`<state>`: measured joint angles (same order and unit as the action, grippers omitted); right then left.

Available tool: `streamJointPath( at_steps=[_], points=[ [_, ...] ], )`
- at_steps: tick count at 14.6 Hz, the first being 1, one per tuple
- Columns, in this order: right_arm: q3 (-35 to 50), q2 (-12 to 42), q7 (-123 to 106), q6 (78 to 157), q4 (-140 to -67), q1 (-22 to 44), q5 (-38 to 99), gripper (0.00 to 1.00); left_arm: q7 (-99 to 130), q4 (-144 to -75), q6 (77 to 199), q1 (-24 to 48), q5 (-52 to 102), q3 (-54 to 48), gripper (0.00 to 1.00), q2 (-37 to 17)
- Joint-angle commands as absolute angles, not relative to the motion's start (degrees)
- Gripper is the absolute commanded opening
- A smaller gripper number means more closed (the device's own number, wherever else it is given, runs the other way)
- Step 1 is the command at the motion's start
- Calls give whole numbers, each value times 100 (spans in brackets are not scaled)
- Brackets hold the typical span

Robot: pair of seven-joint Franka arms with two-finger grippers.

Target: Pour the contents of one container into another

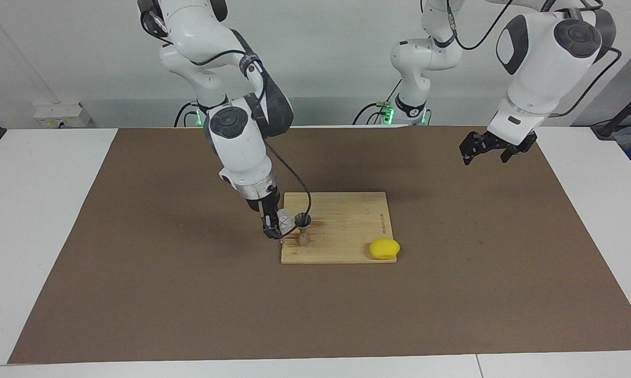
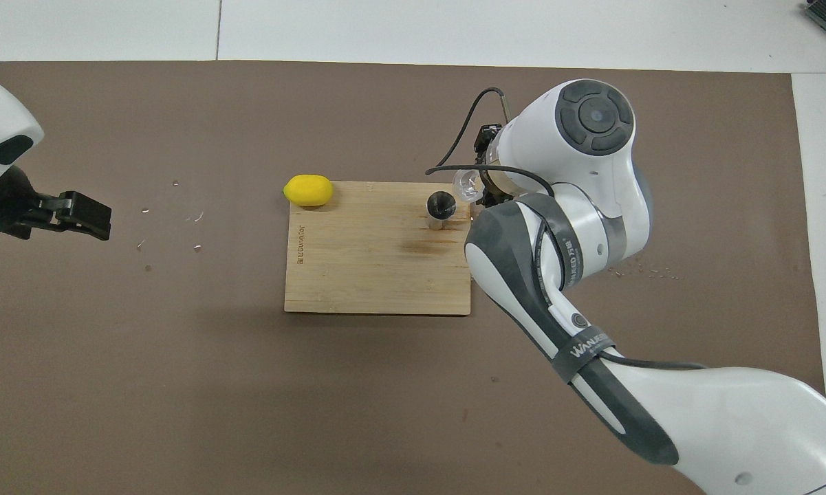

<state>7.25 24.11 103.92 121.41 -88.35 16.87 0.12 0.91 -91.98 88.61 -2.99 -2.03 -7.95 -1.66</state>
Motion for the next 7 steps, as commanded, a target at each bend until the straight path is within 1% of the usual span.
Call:
streamJointPath(
  at_steps=[1,3,7],
  points=[
    [721,2452,10591,12015,-8684,1784,-359,0,0,-8843,8448,-519,-97,-1125,100,-184],
    [712,2452,10582,11953,-8684,1890,-553,0,9,-8789,8385,-387,-88,-1020,100,-185],
    [721,2443,10582,11953,-8684,1907,-817,0,-26,-8833,8499,-404,53,-879,100,-158]
  ],
)
